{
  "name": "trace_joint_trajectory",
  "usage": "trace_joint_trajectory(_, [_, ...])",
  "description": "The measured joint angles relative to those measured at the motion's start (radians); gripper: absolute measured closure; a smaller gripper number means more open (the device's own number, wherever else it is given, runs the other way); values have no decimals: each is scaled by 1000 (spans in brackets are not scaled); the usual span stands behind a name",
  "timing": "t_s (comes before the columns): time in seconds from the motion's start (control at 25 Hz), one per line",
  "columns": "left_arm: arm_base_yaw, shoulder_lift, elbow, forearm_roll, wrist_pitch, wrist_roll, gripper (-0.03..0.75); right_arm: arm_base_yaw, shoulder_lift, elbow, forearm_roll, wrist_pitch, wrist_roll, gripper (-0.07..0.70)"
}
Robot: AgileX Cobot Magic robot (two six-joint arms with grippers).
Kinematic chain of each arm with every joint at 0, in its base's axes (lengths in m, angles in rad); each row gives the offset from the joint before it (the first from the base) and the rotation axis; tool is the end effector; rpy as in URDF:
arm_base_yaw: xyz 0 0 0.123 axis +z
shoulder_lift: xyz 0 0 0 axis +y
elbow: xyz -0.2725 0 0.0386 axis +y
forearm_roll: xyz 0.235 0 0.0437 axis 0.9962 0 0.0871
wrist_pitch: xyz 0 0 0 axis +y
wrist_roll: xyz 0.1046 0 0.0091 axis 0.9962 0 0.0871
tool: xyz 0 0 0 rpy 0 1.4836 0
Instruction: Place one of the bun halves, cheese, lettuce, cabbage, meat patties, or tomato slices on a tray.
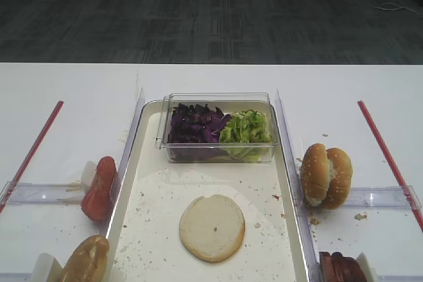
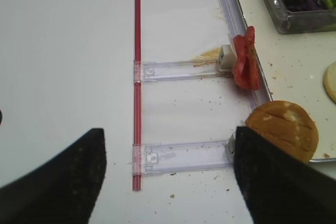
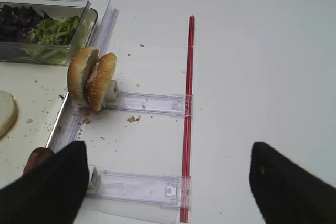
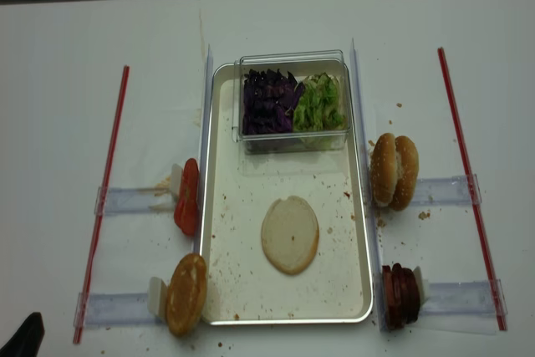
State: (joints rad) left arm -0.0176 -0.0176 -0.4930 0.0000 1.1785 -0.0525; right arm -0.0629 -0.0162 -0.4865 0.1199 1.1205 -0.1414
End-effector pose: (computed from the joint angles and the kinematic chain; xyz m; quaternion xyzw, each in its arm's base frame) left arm -0.0017 0.0000 0.2521 -0.0154 0.8798 -0.0166 0.4748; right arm 0.0026 0.0112 0.2561 -0.0382 0.8654 0.0089 0.4996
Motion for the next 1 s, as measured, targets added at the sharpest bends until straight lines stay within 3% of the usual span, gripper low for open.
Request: trace_joint_trajectory(1.0, [0,0,0,0,0,0,210,0,0,0,0,2,0,-18])
